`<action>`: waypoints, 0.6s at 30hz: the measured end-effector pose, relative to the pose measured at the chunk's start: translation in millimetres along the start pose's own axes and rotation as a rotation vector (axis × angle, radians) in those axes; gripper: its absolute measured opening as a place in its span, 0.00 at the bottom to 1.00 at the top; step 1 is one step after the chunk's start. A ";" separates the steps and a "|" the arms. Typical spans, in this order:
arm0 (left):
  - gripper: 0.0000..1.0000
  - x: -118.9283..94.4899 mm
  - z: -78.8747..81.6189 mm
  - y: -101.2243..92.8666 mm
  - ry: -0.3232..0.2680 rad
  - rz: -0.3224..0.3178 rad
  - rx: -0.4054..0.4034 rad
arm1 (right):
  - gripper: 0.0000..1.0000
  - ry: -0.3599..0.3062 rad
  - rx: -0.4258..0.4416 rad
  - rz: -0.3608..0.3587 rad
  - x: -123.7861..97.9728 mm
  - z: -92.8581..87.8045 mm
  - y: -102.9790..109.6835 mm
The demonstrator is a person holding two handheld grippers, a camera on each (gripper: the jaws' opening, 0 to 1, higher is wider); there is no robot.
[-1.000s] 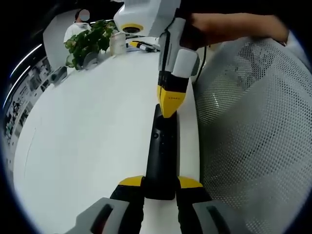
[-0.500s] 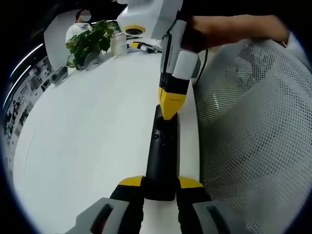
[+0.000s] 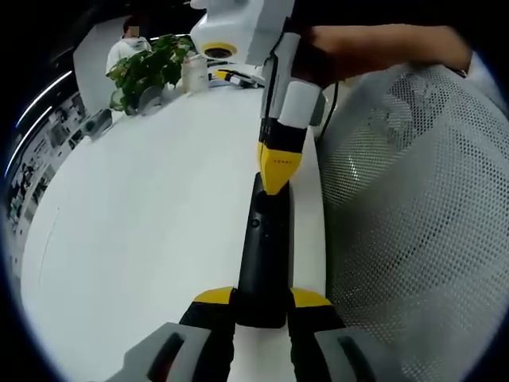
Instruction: Press the specified remote control buttons in sequence, fully releasing each button before pressing the next.
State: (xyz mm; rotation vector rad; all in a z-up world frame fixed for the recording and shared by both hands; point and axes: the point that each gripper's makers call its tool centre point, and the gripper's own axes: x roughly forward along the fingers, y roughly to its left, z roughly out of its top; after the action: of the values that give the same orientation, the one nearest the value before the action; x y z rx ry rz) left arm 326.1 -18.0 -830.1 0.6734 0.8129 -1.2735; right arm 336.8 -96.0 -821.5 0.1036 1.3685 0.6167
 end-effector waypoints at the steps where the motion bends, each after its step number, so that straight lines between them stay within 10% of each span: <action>1: 0.25 0.0 0.0 0.0 0.000 0.000 0.000 | 0.00 0.000 -0.001 -0.002 0.3 0.0 -0.5; 18: 0.25 0.0 -0.1 -0.2 0.001 0.000 0.001 | 0.00 -0.031 -0.075 0.003 2.8 8.0 8.2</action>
State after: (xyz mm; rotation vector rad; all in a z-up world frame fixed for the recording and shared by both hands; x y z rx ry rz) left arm 325.9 -17.9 -830.2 0.6747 0.8133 -1.2737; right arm 341.6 -85.5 -818.7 0.0542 1.3139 0.6658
